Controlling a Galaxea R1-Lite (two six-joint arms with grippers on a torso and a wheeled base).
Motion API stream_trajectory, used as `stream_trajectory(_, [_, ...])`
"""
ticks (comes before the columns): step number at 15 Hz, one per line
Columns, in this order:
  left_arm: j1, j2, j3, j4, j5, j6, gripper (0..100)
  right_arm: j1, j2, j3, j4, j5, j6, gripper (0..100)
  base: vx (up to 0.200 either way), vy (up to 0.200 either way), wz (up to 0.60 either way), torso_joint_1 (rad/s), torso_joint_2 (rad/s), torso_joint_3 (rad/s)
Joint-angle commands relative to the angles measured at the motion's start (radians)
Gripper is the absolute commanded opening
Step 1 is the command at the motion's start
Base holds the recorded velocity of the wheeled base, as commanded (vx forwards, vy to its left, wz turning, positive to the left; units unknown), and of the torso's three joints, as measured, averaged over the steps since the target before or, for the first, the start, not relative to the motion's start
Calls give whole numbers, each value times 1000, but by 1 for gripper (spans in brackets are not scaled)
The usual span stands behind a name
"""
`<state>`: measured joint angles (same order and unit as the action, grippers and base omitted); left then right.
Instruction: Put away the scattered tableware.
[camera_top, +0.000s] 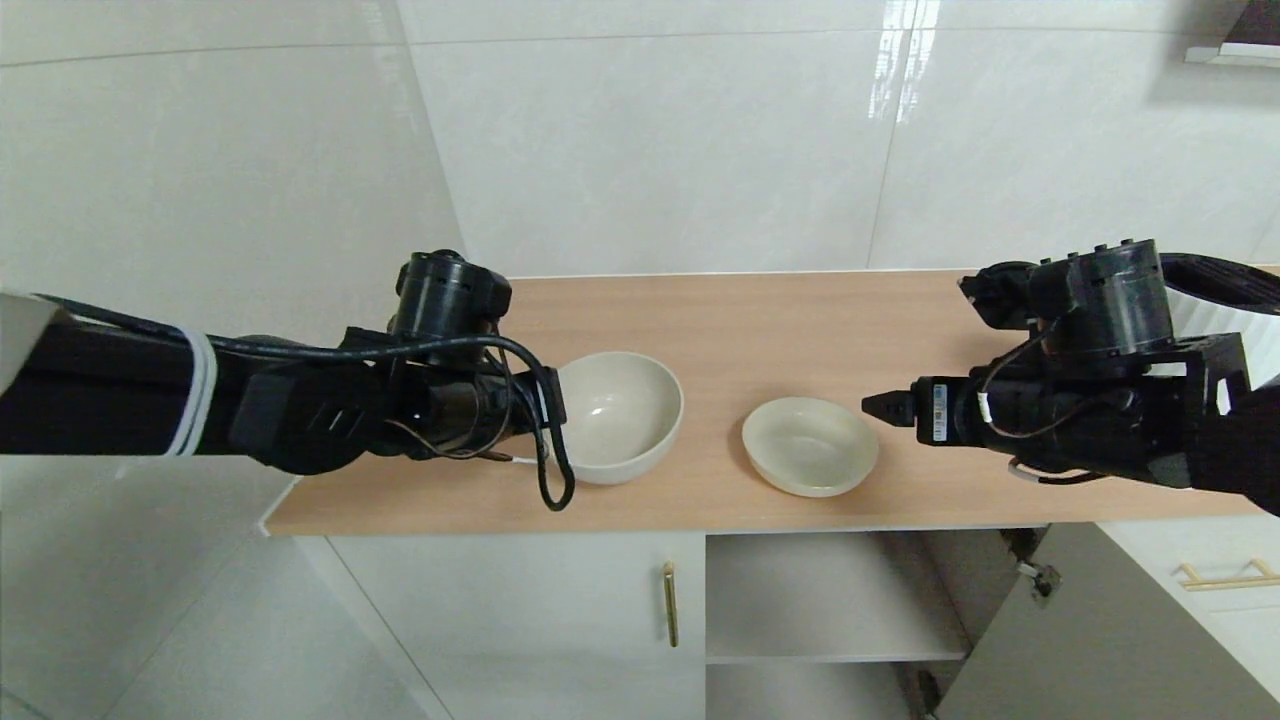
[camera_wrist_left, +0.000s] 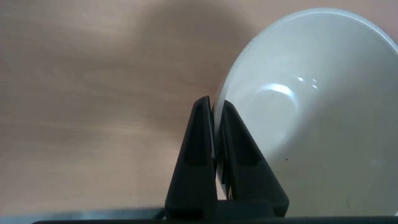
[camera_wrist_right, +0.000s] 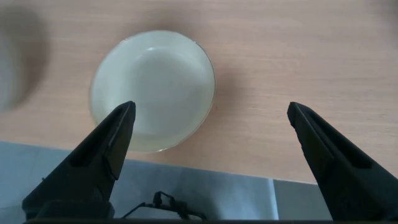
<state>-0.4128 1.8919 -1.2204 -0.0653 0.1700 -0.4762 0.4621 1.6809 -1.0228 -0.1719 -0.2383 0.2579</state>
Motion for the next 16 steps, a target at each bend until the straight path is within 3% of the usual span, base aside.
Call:
stream_trajectory(1, [-4,-102,13,-1,-1,-12,0,0,68,-17,0,-19,9,100,0,0,0,0,0,0])
stream_trajectory(14, [-29,-197,39,-1,-1,-12,0,0,241,-71,-15,-58,81,100,0,0,0,0,0,0])
stream_trajectory(15, [-29,-200,39,-1,-1,-12,0,1,252,-80,-17,-58,103,0,0,0,0,0,0,0])
stream_trajectory(16, [-29,-200,39,-1,-1,-12,0,0,261,-83,-17,-53,110,0,0,0,0,0,0,0])
